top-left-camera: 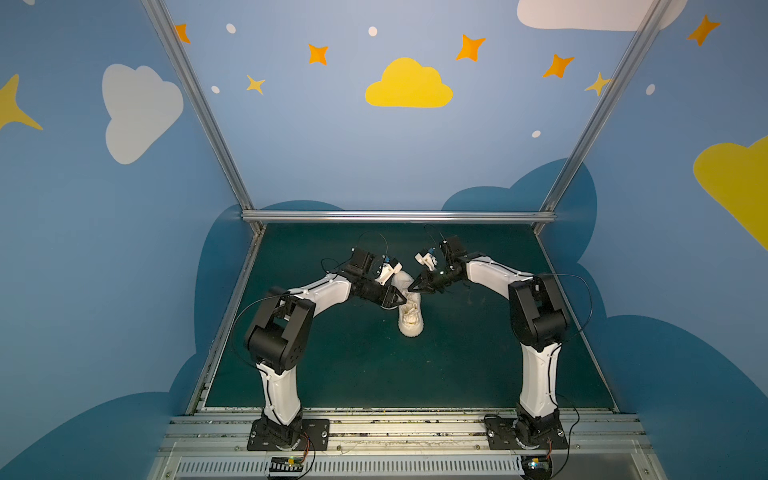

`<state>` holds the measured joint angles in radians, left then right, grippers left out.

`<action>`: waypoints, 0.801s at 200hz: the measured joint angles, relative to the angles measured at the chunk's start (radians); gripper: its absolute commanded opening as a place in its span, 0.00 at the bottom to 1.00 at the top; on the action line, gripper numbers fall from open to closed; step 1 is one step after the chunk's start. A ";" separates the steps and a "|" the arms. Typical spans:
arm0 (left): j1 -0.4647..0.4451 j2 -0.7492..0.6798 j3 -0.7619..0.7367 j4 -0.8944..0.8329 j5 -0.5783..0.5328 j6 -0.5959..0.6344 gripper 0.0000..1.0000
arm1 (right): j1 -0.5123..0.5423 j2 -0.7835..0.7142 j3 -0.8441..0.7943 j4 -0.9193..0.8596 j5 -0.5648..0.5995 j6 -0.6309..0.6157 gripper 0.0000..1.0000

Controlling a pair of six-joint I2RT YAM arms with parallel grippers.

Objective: Tie the shoes

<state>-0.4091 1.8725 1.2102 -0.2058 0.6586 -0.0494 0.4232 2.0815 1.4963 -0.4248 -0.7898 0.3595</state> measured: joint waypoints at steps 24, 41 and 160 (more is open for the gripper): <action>0.024 -0.001 0.013 -0.020 0.000 0.018 0.52 | 0.000 0.000 0.017 -0.003 -0.005 0.000 0.00; 0.035 -0.001 0.023 -0.024 0.003 0.023 0.52 | 0.000 0.000 0.024 -0.006 -0.007 0.000 0.05; 0.048 0.042 0.136 -0.121 -0.051 0.160 0.52 | -0.021 0.004 0.054 -0.060 -0.004 0.000 0.18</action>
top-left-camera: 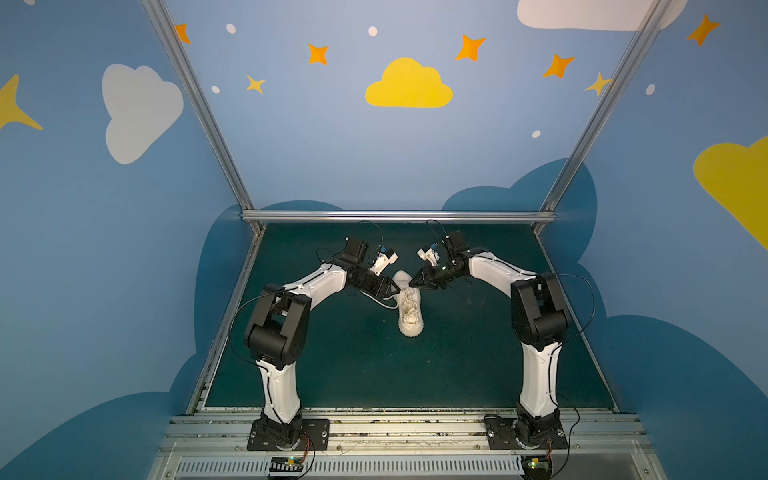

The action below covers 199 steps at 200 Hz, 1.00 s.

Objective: Tie the shoes

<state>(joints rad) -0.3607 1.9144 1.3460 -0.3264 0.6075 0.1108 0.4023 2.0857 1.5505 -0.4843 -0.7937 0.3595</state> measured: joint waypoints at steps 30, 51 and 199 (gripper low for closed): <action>0.012 0.016 0.001 -0.003 0.010 -0.003 0.53 | -0.002 -0.002 0.000 -0.002 0.003 -0.001 0.19; 0.016 0.048 0.015 -0.002 0.020 -0.013 0.47 | -0.006 -0.005 0.000 -0.007 0.005 -0.003 0.19; 0.004 0.188 0.152 0.031 0.078 -0.085 0.15 | -0.023 -0.041 -0.003 -0.021 0.006 -0.024 0.16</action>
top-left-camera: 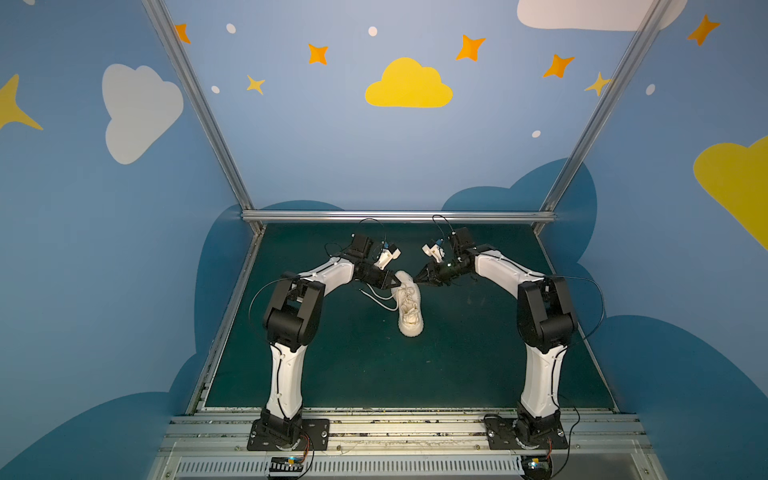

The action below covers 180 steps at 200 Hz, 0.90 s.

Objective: Tie the shoes

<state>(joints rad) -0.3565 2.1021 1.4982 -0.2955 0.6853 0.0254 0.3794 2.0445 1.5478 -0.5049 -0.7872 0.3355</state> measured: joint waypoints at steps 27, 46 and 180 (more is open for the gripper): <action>0.000 0.000 0.000 0.000 -0.002 -0.010 0.28 | -0.001 0.000 0.000 0.000 0.000 0.000 0.16; 0.000 0.000 -0.002 0.000 -0.008 -0.012 0.32 | -0.001 0.000 -0.001 0.000 -0.001 0.001 0.16; -0.011 -0.014 -0.049 0.005 -0.030 -0.014 0.04 | -0.001 0.000 -0.003 0.000 -0.007 0.001 0.16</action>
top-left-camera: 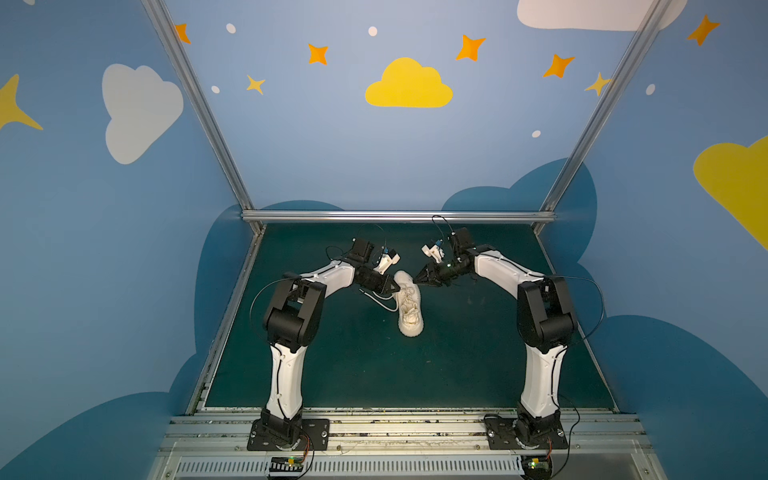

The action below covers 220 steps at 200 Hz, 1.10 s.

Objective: Tie the shoes

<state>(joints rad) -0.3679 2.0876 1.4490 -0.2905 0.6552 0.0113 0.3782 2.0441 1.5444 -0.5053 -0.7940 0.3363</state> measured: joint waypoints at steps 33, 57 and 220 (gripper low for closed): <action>-0.006 -0.031 0.002 0.003 0.000 -0.003 0.04 | 0.000 0.000 -0.008 0.000 0.000 0.000 0.16; -0.008 -0.040 0.012 0.013 0.000 -0.011 0.04 | 0.000 0.000 -0.011 0.000 0.000 0.000 0.16; -0.022 0.059 0.141 0.017 0.001 -0.037 0.34 | -0.015 -0.020 -0.023 -0.001 0.000 0.000 0.16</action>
<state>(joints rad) -0.3901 2.1468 1.5902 -0.2737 0.6563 -0.0254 0.3634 2.0239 1.5219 -0.5060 -0.7940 0.3367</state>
